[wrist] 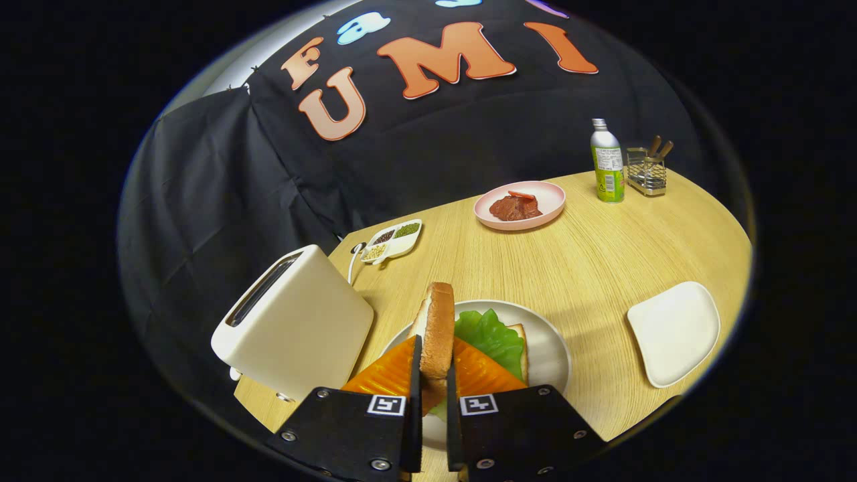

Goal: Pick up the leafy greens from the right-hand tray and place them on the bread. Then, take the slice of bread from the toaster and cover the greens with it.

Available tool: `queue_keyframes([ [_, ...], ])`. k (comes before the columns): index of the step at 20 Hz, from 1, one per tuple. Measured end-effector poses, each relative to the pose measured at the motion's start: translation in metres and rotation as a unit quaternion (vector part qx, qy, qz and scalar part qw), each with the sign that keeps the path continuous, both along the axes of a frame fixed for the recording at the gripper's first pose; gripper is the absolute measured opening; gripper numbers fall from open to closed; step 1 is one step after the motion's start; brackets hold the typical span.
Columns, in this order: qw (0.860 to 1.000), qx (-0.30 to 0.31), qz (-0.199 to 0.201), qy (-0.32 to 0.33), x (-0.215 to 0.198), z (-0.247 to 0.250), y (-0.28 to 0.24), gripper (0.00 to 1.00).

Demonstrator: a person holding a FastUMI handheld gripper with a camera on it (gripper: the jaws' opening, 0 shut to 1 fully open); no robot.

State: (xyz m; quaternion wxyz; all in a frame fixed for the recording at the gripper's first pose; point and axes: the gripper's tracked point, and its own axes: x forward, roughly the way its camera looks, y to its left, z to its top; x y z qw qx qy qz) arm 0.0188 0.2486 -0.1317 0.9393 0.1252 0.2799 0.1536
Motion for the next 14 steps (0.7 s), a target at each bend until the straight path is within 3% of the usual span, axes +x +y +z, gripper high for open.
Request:
queue_keyframes([
  [2, 1.000, -0.002, -0.006, 0.003, 0.003, -0.004, -0.007, 0.15],
  [8, 0.999, -0.016, -0.028, 0.003, 0.007, -0.006, -0.029, 0.38],
  [14, 0.998, -0.038, -0.051, -0.024, 0.011, 0.006, -0.056, 0.67],
])
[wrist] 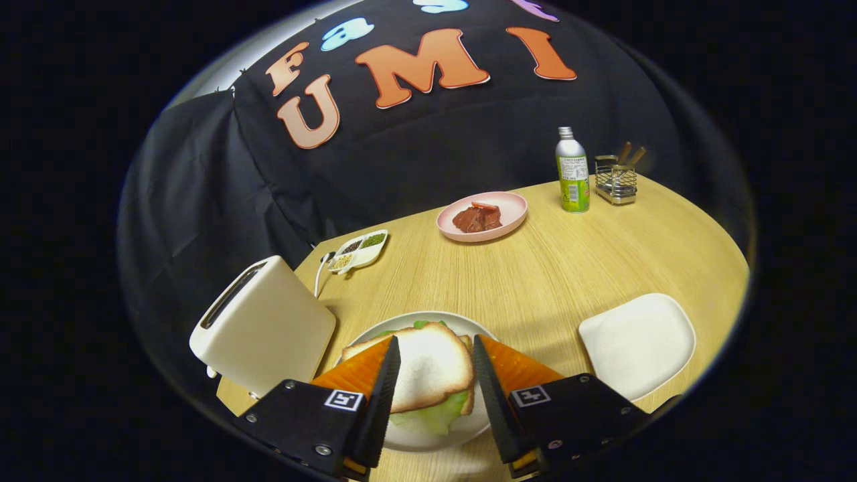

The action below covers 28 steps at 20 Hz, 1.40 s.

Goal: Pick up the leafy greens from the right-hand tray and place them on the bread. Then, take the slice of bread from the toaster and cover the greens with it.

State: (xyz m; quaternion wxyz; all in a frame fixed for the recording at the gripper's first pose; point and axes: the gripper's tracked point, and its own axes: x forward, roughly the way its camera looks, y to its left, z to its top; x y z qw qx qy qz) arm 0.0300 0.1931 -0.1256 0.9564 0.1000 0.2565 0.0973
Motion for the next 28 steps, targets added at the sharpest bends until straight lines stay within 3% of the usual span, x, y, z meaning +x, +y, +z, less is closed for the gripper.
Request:
queue_keyframes([
  [5, 0.998, -0.039, -0.020, -0.037, -0.002, 0.024, -0.039, 0.87],
  [9, 0.992, -0.087, -0.041, -0.086, -0.007, 0.057, -0.081, 0.97],
  [16, 0.975, -0.128, -0.068, -0.169, -0.030, 0.109, -0.132, 0.98],
  [20, 0.974, -0.108, -0.077, -0.185, -0.037, 0.119, -0.154, 0.98],
  [28, 0.961, -0.146, -0.125, -0.198, -0.035, 0.121, -0.223, 0.98],
])
